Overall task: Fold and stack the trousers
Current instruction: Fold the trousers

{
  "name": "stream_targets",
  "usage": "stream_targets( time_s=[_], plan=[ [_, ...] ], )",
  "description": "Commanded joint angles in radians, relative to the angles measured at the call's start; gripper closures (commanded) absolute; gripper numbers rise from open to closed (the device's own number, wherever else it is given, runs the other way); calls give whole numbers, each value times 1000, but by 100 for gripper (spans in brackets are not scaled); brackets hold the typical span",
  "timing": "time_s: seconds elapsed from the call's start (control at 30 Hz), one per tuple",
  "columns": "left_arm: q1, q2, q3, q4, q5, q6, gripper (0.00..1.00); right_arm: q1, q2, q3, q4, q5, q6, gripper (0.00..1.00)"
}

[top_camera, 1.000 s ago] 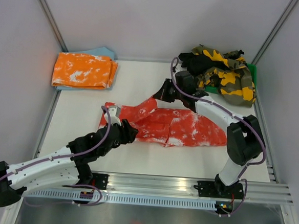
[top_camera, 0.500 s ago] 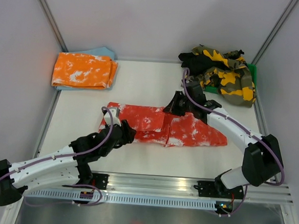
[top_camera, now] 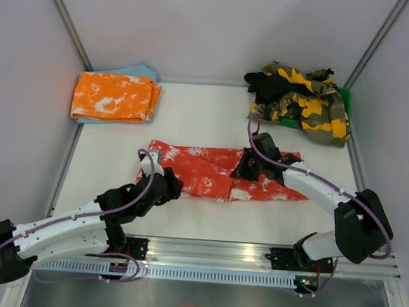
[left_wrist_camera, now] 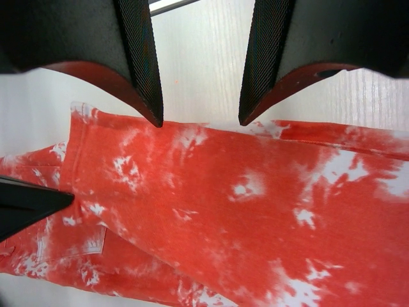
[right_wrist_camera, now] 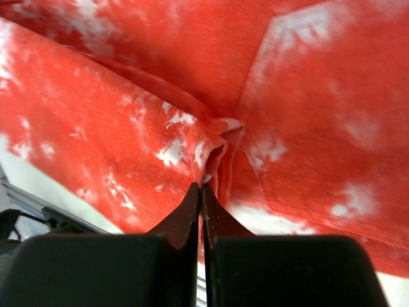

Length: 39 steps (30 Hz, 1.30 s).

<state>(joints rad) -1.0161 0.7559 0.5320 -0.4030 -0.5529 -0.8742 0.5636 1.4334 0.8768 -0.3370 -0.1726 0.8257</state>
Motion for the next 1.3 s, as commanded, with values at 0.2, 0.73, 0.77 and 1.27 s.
stream_targets(
  time_s=[0.2,0.73,0.77,1.27],
  plan=[
    [5,3,-9,10,-27,-26,43,-1,-24,-9,-7,84,-65,68],
    [5,19,-9,9,-31,-26,44,28,76,-65,216,-44,-4,34],
    [7,25,-7,7,-31,-22,44,41,94,-58,220,-41,1,34],
    [8,-20,-12,-37,-62,-29,44,108,148,165,17,94,-63,100]
  ],
)
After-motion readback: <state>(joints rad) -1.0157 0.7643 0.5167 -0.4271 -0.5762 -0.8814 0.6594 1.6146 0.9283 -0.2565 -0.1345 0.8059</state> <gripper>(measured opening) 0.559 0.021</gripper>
